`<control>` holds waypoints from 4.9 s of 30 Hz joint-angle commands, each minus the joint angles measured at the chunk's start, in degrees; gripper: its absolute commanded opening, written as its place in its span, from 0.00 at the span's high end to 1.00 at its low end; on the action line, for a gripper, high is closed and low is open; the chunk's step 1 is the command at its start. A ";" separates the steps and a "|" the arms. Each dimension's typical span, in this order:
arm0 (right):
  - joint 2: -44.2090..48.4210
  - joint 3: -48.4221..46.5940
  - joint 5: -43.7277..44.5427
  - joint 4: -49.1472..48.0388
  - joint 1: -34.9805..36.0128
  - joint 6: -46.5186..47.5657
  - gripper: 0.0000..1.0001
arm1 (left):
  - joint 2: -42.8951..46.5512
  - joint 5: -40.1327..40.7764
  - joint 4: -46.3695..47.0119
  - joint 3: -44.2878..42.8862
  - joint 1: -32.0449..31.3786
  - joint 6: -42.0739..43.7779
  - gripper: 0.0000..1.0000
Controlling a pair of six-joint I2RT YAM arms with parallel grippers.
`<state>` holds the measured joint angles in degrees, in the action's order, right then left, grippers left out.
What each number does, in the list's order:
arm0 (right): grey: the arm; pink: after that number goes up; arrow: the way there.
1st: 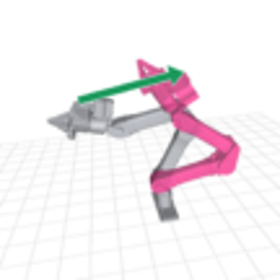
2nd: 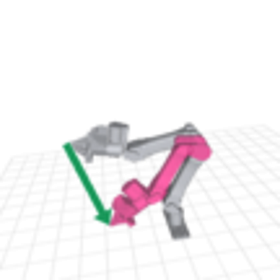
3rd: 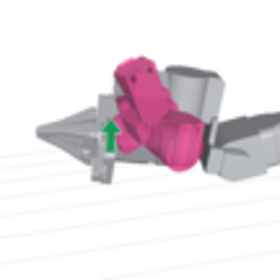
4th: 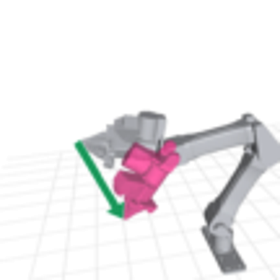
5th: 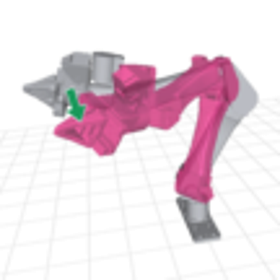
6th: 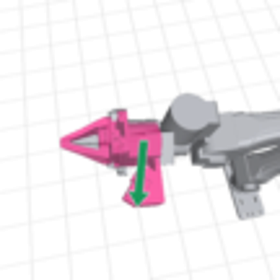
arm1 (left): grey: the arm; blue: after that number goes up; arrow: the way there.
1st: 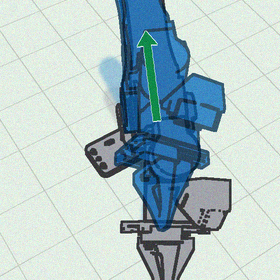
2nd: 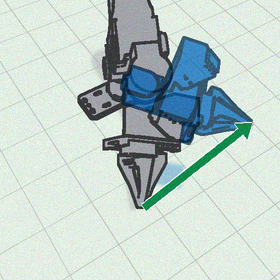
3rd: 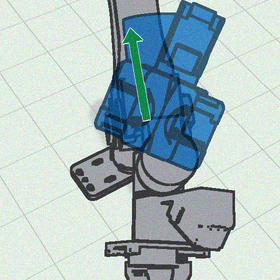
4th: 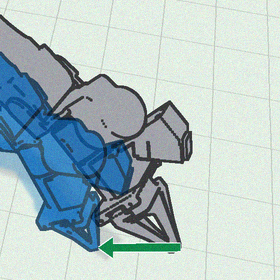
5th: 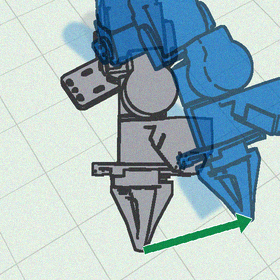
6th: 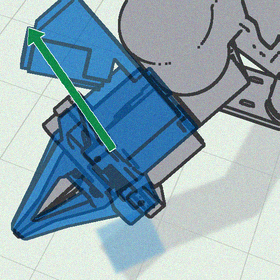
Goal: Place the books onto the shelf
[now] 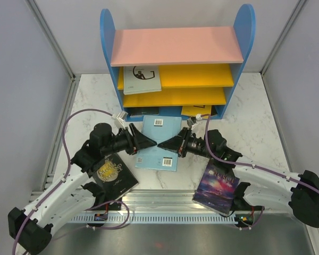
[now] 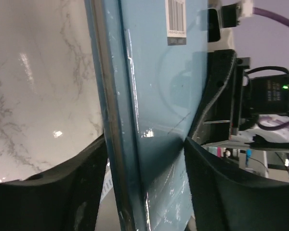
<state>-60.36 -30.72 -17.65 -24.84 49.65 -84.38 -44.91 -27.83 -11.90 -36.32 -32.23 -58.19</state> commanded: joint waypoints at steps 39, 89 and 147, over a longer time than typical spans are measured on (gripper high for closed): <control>8.50 -4.43 13.43 -9.43 4.76 -6.94 0.55 | 1.05 -0.30 -1.98 -7.89 12.98 -4.47 0.98; -12.14 -39.58 2.72 3.57 -12.29 1.41 1.00 | -6.43 2.61 -15.87 -23.19 15.79 6.60 0.00; -20.50 -33.00 -2.66 12.26 -10.54 1.32 0.68 | -0.36 4.11 -21.06 -19.58 17.11 7.83 0.00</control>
<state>-83.15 -60.90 -22.04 -15.42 36.82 -86.41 -46.00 -24.08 -33.76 -55.83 -15.44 -52.95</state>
